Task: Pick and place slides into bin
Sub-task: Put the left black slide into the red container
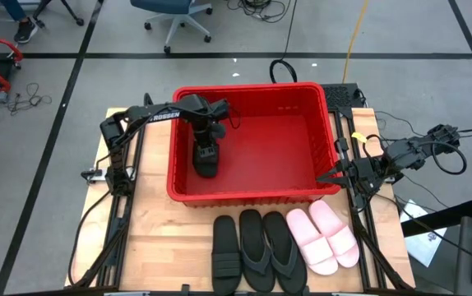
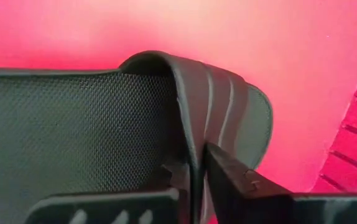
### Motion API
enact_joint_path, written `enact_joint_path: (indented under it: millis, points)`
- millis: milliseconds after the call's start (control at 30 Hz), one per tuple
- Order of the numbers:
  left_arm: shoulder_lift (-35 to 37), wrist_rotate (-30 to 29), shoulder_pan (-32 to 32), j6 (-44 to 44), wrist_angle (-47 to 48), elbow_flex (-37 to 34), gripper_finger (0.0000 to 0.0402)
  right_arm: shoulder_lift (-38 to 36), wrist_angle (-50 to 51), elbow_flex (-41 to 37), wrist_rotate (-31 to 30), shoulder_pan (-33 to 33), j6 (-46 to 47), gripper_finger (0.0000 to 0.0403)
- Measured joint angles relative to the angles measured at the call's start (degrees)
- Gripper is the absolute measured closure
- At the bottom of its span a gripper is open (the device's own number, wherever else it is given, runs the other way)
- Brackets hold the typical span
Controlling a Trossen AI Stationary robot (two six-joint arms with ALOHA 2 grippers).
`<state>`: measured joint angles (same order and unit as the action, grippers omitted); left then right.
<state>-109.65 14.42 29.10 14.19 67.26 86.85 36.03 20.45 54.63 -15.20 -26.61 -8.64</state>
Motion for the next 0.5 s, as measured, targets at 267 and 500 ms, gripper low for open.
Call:
enact_joint_path:
  millis: [267, 500]
  points:
    - [0.00, -2.62, -0.89, -0.17, -0.02, 0.00, 0.0296, 0.00, 0.00, 0.00, 0.00, 0.00, 0.00, 0.0403]
    - [-0.02, -5.38, -1.09, -2.53, -0.04, -0.03, 0.0246, 0.00, 0.00, 0.00, 0.00, 0.00, 0.02, 0.0403]
